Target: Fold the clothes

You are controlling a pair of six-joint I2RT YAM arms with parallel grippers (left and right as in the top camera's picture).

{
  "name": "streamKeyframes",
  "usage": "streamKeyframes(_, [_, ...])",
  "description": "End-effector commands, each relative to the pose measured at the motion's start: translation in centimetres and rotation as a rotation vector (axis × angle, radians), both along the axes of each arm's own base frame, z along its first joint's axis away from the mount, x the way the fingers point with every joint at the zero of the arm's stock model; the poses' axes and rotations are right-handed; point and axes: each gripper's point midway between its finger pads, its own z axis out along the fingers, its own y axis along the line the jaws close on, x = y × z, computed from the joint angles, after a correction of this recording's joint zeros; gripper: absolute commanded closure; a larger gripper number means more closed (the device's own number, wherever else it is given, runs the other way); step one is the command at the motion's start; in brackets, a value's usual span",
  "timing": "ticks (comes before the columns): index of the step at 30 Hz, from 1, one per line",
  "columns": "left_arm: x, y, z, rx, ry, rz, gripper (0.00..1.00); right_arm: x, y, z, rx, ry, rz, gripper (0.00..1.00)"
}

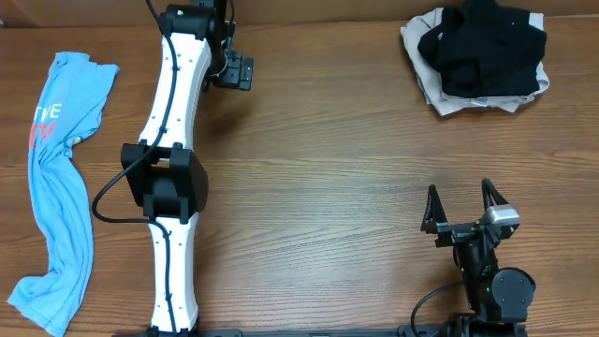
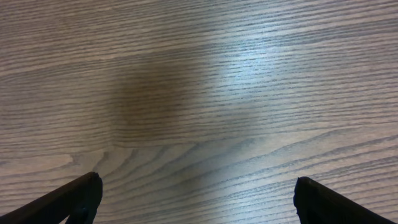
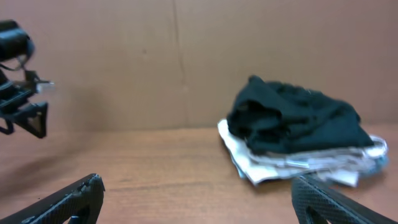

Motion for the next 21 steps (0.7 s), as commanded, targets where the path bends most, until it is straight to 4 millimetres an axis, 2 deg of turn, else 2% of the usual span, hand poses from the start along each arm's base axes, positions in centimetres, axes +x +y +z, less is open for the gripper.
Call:
streamKeyframes(1, [0.3, 0.1, 0.1, -0.001, -0.01, -0.002, 0.0, -0.1, -0.4, -0.9, 0.019, 0.024, -0.025, 0.0])
streamKeyframes(4, [0.3, 0.1, 0.1, -0.002, -0.01, -0.002, 0.0, -0.2, -0.4, -1.9, 0.03, 0.067, -0.026, 0.0])
streamKeyframes(21, [0.3, 0.1, 0.1, -0.001, -0.01, -0.002, 0.0, -0.2, -0.4, -2.0, 0.03, 0.07, -0.026, 0.0])
